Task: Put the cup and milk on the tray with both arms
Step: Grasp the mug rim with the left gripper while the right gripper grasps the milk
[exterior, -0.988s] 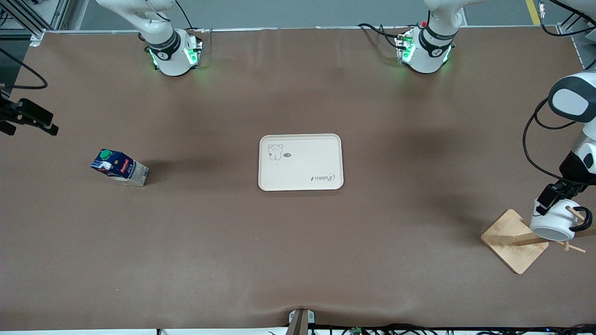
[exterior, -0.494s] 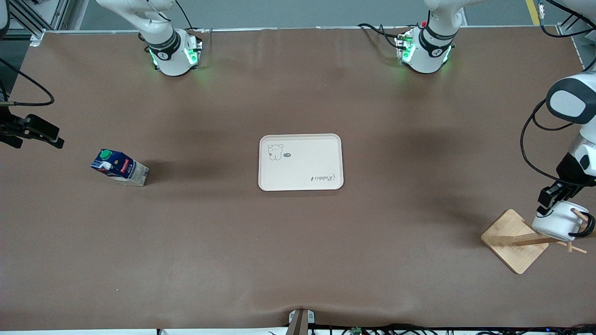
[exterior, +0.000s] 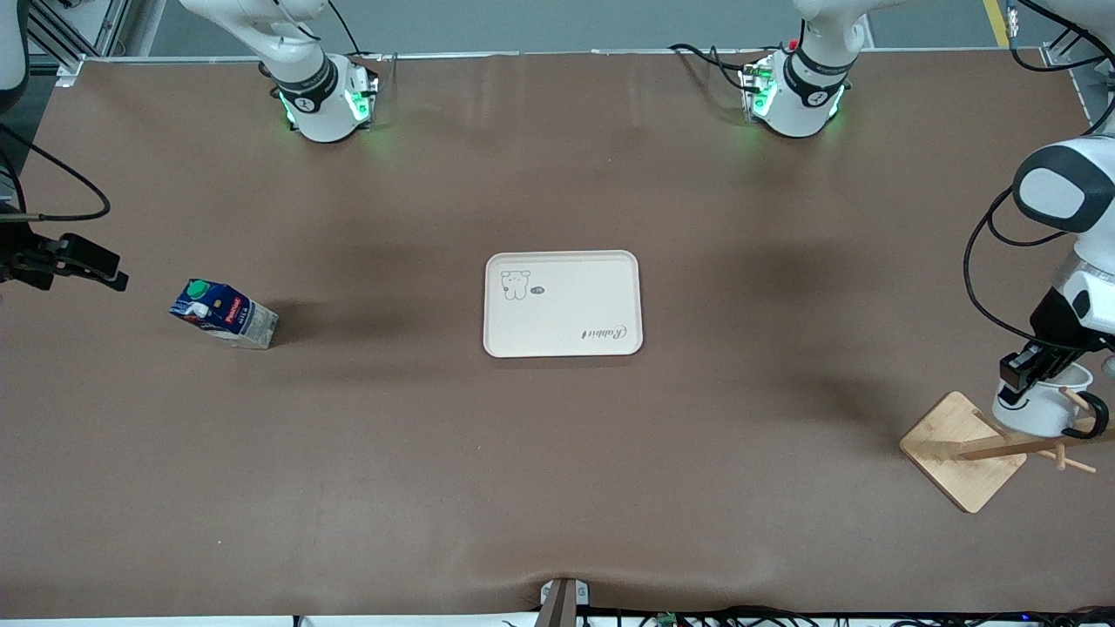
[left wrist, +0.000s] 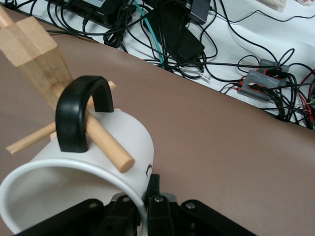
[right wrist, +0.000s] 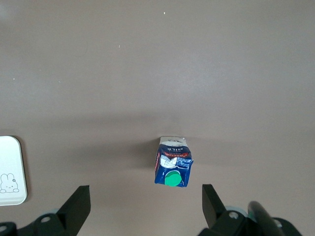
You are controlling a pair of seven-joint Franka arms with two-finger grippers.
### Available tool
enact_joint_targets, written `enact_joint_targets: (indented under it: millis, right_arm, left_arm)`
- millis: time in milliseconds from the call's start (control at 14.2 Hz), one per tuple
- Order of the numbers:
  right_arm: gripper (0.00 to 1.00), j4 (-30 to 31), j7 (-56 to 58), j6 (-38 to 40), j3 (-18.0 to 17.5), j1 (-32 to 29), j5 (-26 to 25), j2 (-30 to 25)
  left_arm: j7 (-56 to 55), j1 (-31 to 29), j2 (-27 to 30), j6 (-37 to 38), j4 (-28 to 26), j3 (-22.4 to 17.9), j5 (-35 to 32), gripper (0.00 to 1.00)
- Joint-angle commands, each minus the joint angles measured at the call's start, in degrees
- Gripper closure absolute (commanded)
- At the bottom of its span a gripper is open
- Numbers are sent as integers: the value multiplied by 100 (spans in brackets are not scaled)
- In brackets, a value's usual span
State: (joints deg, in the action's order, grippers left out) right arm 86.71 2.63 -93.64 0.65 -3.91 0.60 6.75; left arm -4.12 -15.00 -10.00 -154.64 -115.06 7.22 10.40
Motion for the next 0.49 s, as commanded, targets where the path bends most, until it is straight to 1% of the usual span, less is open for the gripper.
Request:
enact_joint_targets:
  millis: [0, 71, 282, 423]
  right_arm:
    - [0, -14, 1, 22, -48, -83, 37, 290]
    - [0, 4, -16, 57, -39, -101, 72, 405]
    - [0, 48, -17, 39, -56, -486, 142, 529]
    - [0, 74, -17, 100, -48, -583, 204, 800]
  left_arm:
    - [60, -38, 279, 338, -8, 148, 41, 100]
    - [60, -38, 323, 399, -8, 192, 41, 100]
    - [-1, -38, 525, 847, 18, 359, 41, 100]
    - [-28, -38, 648, 1242, 71, 447, 41, 100]
